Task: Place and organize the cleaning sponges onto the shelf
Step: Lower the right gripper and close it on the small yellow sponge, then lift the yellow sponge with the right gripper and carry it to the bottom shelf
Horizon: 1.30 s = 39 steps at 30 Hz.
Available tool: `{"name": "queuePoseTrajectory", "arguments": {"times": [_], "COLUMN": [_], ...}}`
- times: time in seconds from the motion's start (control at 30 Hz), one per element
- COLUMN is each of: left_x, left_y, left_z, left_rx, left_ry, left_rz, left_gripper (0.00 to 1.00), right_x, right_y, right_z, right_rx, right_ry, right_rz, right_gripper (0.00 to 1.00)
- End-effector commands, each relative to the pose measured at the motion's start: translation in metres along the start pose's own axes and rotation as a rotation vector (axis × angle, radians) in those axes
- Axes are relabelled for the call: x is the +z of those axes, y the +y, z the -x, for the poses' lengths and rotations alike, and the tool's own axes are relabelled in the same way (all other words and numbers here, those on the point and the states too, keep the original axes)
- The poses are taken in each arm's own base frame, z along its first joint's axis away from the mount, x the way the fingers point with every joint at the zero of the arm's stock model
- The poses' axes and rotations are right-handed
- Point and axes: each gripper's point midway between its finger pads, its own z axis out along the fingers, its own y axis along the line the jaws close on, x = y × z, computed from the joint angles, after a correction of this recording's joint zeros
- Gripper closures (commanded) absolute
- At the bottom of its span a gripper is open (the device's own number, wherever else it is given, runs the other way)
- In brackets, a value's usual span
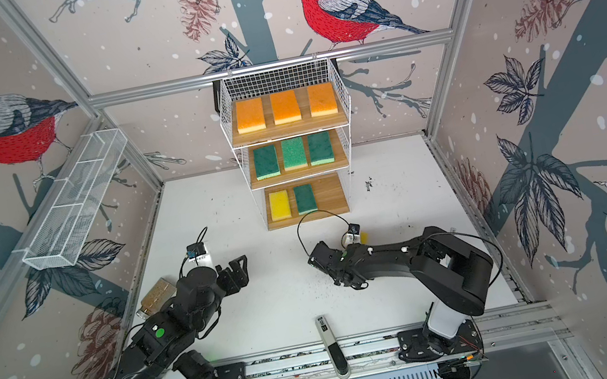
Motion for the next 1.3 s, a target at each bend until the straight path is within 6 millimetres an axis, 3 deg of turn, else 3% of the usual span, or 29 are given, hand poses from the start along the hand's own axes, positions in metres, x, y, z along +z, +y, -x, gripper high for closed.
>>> {"name": "queuePoseTrajectory", "arguments": {"times": [0.0, 0.27, 1.0, 1.27], "left_x": [-0.001, 0.003, 0.002, -0.002], "left_y": [-0.003, -0.005, -0.007, -0.003], "left_z": [0.008, 0.005, 0.009, 0.014], "left_rx": [0.003, -0.002, -0.025, -0.03], "left_ry": [-0.026, -0.014, -0.015, -0.037], "left_rz": [-0.002, -0.007, -0.002, 0.012], "left_gripper": [0.15, 0.15, 0.16, 0.16], "right_x": [0.002, 0.012, 0.015, 0.002], "right_y": [0.005, -0.009, -0.023, -0.019], "right_z": [0.002, -0.007, -0.016, -0.009], "right_rx": [-0.033, -0.022, -0.156, -0.244], "right_ry": [-0.008, 0.03, 0.036, 0.003], "right_rz": [0.018, 0.006, 0.012, 0.086], "right_gripper": [0.08, 0.16, 0.39, 0.46]}}
